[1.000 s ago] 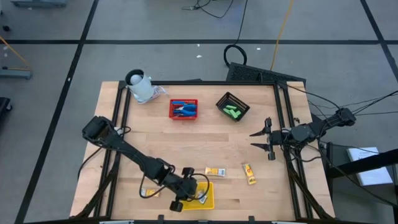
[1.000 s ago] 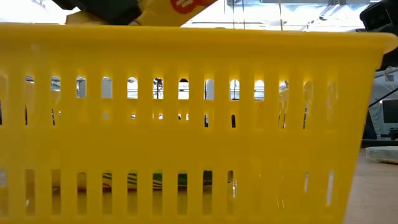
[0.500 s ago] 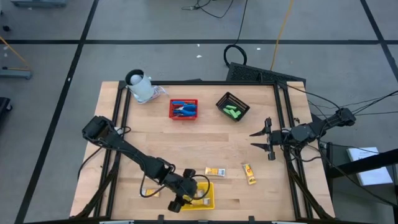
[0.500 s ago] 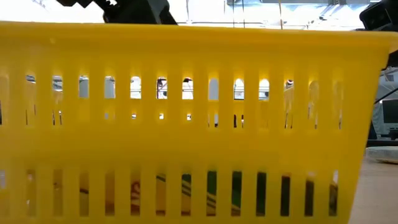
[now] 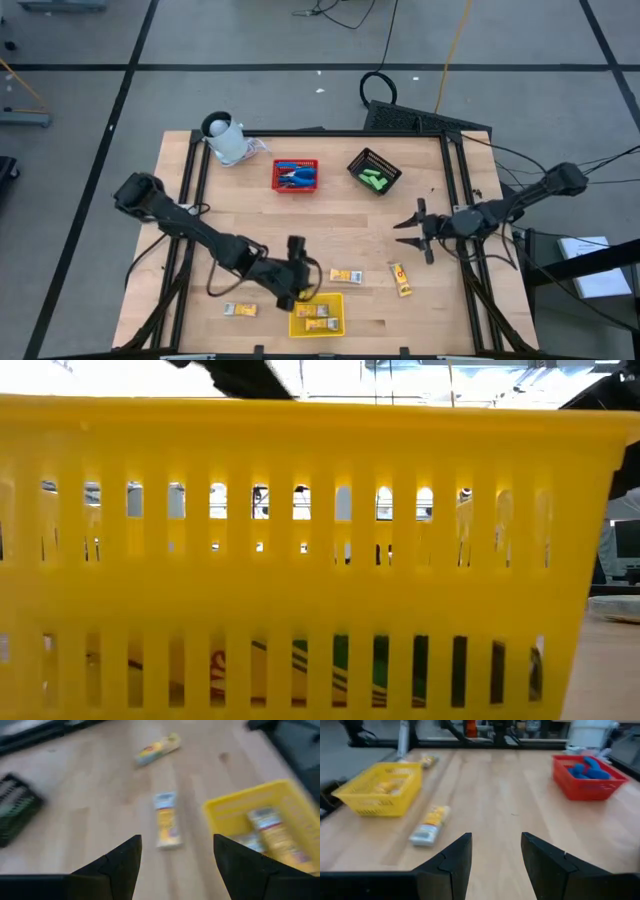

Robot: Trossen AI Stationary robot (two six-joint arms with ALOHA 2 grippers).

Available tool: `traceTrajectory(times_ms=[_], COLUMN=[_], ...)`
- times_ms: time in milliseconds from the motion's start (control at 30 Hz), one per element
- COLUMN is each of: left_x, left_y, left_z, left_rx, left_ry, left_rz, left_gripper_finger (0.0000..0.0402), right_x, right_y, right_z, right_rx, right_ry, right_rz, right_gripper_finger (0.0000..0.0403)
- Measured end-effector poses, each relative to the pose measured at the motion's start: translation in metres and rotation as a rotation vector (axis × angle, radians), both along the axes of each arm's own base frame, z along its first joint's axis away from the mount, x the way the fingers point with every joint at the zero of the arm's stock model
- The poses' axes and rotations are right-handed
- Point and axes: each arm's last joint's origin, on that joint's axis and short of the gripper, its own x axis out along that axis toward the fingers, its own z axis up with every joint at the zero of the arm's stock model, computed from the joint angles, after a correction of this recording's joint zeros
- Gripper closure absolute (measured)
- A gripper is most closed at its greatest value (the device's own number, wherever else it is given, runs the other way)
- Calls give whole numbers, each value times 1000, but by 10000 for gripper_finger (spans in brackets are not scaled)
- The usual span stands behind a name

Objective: Pick & Place School Supplies
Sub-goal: Put the yellow crayon box into the yellow bin

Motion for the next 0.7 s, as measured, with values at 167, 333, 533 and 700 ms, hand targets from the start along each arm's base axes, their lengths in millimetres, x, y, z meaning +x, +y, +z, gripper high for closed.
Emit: traceTrajectory(times_ms=[167, 333, 533, 700], left_x=[-27, -60, -93, -108], left_y=[26, 50, 72, 84], left_z=[0, -16, -42, -58], left_rx=[31, -22, -61, -67], left_ry=[-53, -157, -230, -225], left_rz=[94, 162, 247, 311], left_gripper_finger=[151, 151, 151, 151], right_x=[13, 34, 69, 95], right_y=[7, 19, 38, 49], right_z=[1, 16, 30, 12], right_rx=[37, 22, 16, 25], right_ry=[11, 53, 51, 124], right_rz=[49, 87, 191, 203], right_gripper_finger=[243, 243, 243, 243])
